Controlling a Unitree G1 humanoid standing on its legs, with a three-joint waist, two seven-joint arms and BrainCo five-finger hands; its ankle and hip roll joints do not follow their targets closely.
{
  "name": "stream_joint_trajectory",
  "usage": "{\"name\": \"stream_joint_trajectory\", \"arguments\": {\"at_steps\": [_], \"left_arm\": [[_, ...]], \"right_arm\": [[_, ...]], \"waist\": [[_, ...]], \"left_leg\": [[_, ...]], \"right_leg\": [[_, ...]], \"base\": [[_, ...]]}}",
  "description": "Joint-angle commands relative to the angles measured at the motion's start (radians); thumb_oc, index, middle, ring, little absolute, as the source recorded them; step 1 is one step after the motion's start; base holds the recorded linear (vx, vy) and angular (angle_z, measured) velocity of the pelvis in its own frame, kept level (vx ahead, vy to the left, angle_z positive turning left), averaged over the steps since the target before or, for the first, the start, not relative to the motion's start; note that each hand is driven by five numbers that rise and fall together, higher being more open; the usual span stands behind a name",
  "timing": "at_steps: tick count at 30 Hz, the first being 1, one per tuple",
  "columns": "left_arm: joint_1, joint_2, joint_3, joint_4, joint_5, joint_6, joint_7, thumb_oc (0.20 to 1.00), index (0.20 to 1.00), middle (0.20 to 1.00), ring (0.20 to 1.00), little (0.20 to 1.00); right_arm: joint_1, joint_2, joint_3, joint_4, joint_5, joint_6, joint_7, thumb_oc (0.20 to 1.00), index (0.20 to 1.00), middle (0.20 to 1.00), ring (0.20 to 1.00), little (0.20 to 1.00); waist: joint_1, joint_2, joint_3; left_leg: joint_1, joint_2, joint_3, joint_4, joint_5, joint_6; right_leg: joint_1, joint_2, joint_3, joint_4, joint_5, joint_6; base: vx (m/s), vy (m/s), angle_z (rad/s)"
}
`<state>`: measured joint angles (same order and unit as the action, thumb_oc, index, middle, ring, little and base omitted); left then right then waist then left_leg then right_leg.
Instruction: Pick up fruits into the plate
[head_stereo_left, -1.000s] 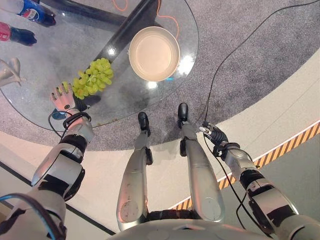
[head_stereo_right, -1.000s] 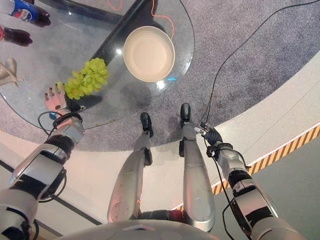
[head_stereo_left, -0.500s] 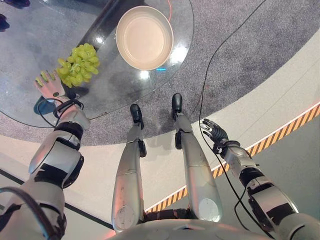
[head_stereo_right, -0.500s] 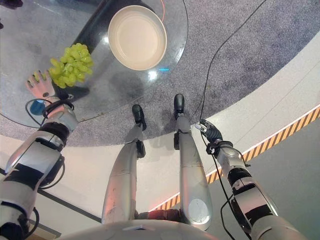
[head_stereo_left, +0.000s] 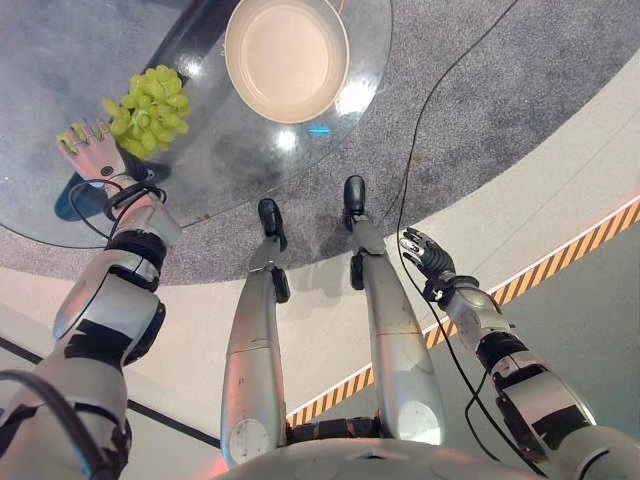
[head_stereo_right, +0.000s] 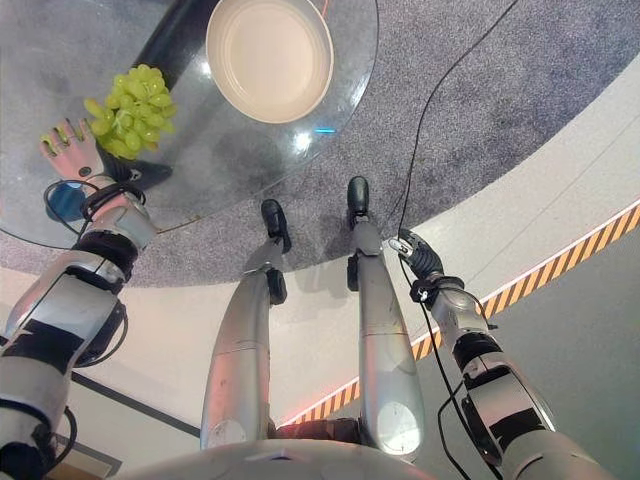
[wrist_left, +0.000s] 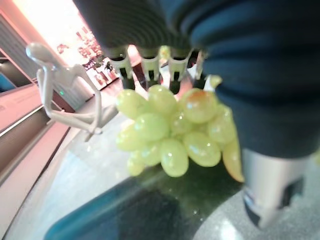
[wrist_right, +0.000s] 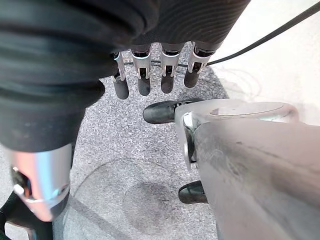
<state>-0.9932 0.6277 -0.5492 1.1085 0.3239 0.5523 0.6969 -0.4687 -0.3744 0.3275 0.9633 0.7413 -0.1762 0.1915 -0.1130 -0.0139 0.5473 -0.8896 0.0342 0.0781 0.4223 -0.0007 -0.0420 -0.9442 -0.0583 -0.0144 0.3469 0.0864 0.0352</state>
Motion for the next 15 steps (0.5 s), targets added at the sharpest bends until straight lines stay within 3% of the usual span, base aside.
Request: {"name": "stream_joint_trajectory", "arguments": {"at_steps": [1, 2, 3, 4, 15], "left_arm": [[0.047, 0.074, 0.060, -0.008, -0.010, 0.070, 0.016, 1.000, 1.000, 1.000, 1.000, 1.000], [0.047, 0.075, 0.061, -0.014, -0.017, 0.070, 0.008, 1.000, 1.000, 1.000, 1.000, 1.000], [0.049, 0.075, 0.061, -0.014, -0.020, 0.070, -0.003, 0.733, 0.733, 0.733, 0.733, 0.733], [0.051, 0.075, 0.061, -0.013, -0.024, 0.064, -0.004, 0.200, 0.200, 0.200, 0.200, 0.200], [0.050, 0.080, 0.054, -0.014, -0.050, 0.061, -0.016, 0.200, 0.200, 0.200, 0.200, 0.200]], "right_arm": [[0.124, -0.013, -0.002, -0.097, 0.049, -0.025, 0.003, 1.000, 1.000, 1.000, 1.000, 1.000], [0.130, -0.013, -0.005, -0.108, 0.054, -0.027, 0.000, 1.000, 1.000, 1.000, 1.000, 1.000], [0.134, -0.012, -0.008, -0.114, 0.056, -0.029, -0.002, 1.000, 1.000, 1.000, 1.000, 1.000], [0.137, -0.012, -0.010, -0.121, 0.058, -0.029, -0.003, 1.000, 1.000, 1.000, 1.000, 1.000], [0.159, -0.021, -0.019, -0.156, 0.069, -0.039, 0.022, 1.000, 1.000, 1.000, 1.000, 1.000]], "waist": [[0.017, -0.009, -0.027], [0.016, -0.011, -0.027], [0.015, -0.013, -0.027], [0.014, -0.014, -0.027], [0.000, -0.022, -0.027]], "left_leg": [[0.012, -0.107, -0.068, 0.021, -0.052, 0.035], [0.001, -0.108, -0.067, 0.033, -0.057, 0.036], [-0.007, -0.108, -0.067, 0.043, -0.061, 0.037], [-0.016, -0.108, -0.067, 0.051, -0.065, 0.038], [-0.051, -0.110, -0.062, 0.088, -0.087, 0.040]], "right_leg": [[-0.013, 0.117, 0.010, 0.171, -0.129, 0.000], [-0.022, 0.117, 0.011, 0.179, -0.129, 0.000], [-0.029, 0.119, 0.012, 0.186, -0.129, 0.001], [-0.036, 0.120, 0.013, 0.192, -0.130, 0.001], [-0.069, 0.126, 0.022, 0.204, -0.121, 0.006]], "base": [[0.03, 0.017, -0.01], [0.04, 0.017, 0.00], [0.04, 0.017, 0.00], [0.03, 0.013, 0.00], [0.02, 0.006, -0.01]]}}
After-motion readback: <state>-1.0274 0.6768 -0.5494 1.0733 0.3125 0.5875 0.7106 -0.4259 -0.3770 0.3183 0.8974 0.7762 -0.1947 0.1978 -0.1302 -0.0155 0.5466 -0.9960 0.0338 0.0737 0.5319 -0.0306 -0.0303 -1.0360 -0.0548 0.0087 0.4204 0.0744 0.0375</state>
